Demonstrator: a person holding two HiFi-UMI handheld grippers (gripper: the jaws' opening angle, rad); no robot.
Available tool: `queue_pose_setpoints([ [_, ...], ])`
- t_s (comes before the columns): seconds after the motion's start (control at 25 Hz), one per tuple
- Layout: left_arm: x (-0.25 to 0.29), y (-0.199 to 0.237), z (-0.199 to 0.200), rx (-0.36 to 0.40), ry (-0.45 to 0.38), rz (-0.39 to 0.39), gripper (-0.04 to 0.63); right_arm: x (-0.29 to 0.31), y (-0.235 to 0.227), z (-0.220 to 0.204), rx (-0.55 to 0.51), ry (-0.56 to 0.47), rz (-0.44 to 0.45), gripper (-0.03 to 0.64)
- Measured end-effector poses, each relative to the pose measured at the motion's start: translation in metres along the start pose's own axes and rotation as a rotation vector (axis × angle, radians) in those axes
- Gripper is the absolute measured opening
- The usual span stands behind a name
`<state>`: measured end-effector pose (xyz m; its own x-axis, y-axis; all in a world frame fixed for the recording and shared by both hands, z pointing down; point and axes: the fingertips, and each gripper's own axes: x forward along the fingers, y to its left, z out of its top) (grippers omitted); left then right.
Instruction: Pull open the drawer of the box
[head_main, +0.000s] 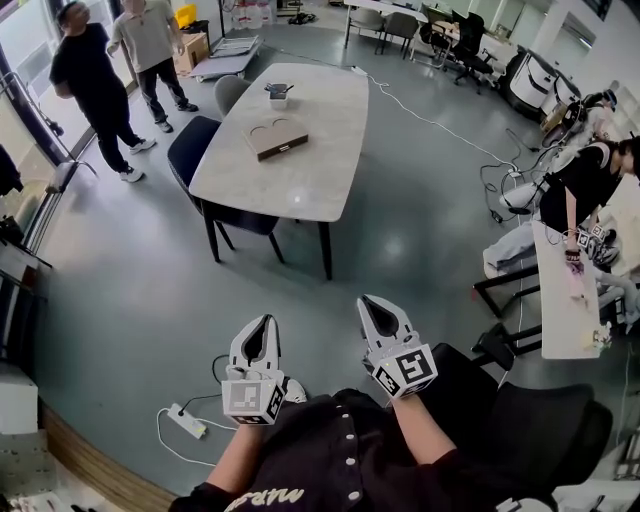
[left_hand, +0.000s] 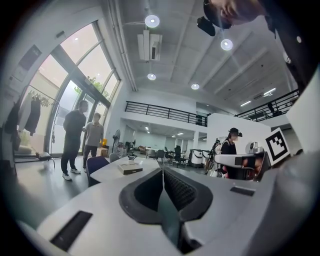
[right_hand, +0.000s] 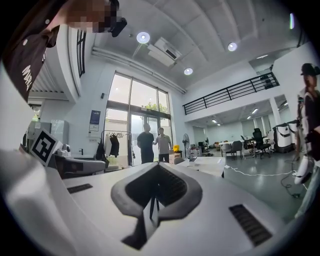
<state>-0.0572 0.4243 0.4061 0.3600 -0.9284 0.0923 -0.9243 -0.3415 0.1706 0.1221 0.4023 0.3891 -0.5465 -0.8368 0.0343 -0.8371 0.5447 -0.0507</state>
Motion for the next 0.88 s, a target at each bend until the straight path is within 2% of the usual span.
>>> queue_pose_setpoints([
  [0.4,0.003,0.030,0.012,0.002,-0.009,-0.034,0.018,0.025,0.018,0.004,0.012,-0.031,-0.030,-0.003],
  [0.88,0.058,0.062,0.008,-0.005,0.011,-0.018,0.018,0.083,-0.017,-0.005,0.058,-0.027,-0.046,-0.003],
])
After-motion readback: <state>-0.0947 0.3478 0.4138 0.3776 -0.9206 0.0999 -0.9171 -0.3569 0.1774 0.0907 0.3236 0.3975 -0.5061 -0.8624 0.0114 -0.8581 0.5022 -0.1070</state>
